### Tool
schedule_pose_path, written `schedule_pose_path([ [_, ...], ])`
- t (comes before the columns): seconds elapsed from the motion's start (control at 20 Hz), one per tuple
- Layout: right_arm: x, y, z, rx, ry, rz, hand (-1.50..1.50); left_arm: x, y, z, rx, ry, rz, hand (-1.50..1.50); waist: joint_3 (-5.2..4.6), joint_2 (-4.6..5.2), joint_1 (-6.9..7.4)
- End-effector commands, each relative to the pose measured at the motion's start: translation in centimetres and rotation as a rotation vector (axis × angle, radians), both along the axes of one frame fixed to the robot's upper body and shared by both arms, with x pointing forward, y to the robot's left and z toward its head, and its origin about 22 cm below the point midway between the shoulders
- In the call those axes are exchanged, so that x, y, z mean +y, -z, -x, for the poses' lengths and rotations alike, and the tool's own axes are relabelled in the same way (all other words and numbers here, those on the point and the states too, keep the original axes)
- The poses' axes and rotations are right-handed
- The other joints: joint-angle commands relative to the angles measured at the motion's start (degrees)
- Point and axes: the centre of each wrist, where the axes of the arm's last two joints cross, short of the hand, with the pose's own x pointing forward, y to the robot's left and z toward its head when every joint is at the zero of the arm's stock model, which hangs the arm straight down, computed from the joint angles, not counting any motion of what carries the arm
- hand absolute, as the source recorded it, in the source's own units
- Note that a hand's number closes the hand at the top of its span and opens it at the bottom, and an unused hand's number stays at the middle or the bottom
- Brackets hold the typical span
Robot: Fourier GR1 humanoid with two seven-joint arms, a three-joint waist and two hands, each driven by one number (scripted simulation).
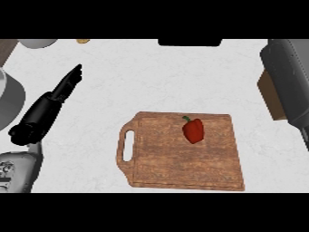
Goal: Pick the croissant from the cutting board and place it in the cardboard box
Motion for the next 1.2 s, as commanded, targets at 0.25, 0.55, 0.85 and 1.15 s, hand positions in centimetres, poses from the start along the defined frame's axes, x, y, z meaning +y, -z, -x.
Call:
schedule_pose_path([
  [0.25, -10.3, 2.4, 1.2, 0.177, 0.116, -0.001, 1.50, 0.6, 0.8, 1.1, -0.007, 0.008, 0.000, 0.00, 0.02, 0.09, 0.29],
  [0.55, -15.8, 2.8, 3.0, 0.436, 0.068, -0.202, 1.50, 0.4, 0.3, 0.4, -0.008, -0.002, 0.008, 0.00, 0.04, -0.08, -0.63],
  [0.85, -19.5, 4.5, 4.8, 0.628, 0.046, -0.257, 1.50, -0.5, -0.3, 0.5, -0.007, -0.013, 0.010, 0.00, 0.06, 0.02, -0.05],
  [1.15, -20.3, 6.1, 5.8, 0.652, -0.141, -0.347, -1.50, 0.3, -0.8, 0.2, -0.022, -0.021, 0.005, 0.00, 0.03, -0.30, -0.76],
])
